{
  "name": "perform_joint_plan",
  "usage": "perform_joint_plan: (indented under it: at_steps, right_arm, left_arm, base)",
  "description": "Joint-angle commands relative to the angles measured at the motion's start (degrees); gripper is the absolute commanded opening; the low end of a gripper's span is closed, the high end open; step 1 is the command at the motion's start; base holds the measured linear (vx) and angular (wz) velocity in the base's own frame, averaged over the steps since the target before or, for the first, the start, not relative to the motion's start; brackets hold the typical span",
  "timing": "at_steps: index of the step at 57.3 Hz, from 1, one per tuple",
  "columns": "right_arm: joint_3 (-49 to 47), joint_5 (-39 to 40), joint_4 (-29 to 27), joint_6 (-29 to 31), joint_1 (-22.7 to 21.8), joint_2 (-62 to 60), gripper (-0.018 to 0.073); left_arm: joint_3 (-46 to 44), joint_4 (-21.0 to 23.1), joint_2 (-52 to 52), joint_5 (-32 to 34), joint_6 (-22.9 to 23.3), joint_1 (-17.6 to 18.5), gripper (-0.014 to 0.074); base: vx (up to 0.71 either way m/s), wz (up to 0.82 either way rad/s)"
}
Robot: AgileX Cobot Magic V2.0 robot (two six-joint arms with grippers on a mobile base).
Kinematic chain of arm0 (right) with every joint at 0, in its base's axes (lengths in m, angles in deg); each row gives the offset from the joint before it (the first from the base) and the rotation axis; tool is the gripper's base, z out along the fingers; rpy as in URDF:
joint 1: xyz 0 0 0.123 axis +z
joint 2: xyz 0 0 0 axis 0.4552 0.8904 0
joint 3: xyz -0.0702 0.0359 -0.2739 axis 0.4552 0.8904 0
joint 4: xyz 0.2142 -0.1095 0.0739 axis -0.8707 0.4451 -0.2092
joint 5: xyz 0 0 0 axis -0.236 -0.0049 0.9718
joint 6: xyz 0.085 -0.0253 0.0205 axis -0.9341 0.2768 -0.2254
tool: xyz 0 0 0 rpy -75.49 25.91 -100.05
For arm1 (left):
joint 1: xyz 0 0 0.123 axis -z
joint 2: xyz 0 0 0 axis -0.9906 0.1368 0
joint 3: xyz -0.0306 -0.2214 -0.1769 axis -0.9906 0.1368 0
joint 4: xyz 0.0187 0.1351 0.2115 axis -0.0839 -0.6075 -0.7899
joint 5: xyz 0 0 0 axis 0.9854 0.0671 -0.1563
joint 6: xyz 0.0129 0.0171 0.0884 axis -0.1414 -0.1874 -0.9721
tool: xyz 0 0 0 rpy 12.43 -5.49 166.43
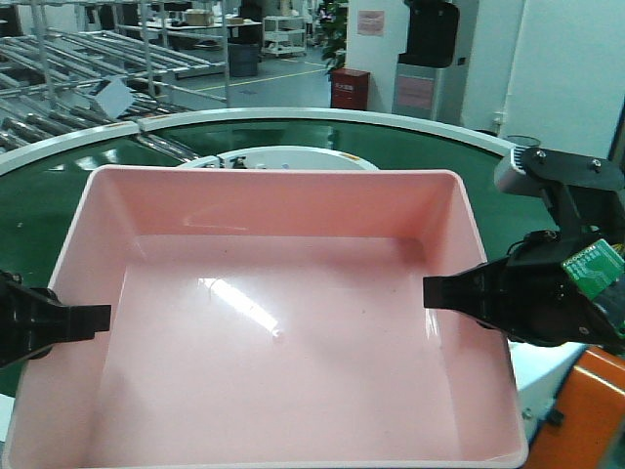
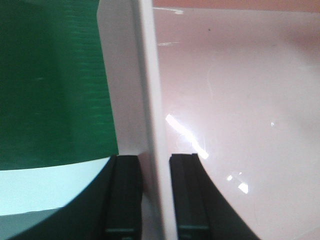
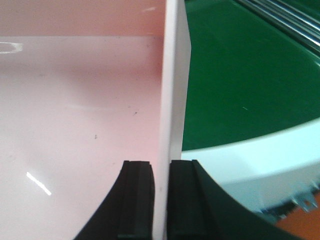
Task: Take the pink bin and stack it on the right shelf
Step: 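Hold the lifted pink bin with both grippers while the base drives to the table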
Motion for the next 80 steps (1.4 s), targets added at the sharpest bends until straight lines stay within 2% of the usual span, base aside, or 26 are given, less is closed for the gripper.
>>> perform_joint_plan:
  at_steps: [1, 44, 61, 80]
  right_arm:
    - [-2.0, 5.5, 4.3, 1.1, -1.2, -2.3, -0.0008]
    - [-2.0, 4.7, 4.2, 1.1, -1.2, -2.3, -0.0008]
    - [-2.0, 1.2, 3.9, 1.1, -1.2, -2.4, -0.0008]
    - [-2.0, 1.0, 3.9, 1.1, -1.2, -2.4, -0.0008]
  left_arm:
    - [-1.6, -1.2, -1.6, 3.8, -0.6, -0.6, -0.0002]
    - [-1.6, -1.2, -1.6, 3.8, -0.6, -0.6, -0.0001]
    - [-1.6, -1.2, -1.6, 3.8, -0.6, -0.6, -0.0001]
    - [-1.6, -1.2, -1.6, 3.8, -0.6, -0.6, -0.0001]
  base:
    - [-0.22, -0.44]
    - [-0.11, -0.73]
    - [0.1, -0.65]
    - [0.26, -0.58]
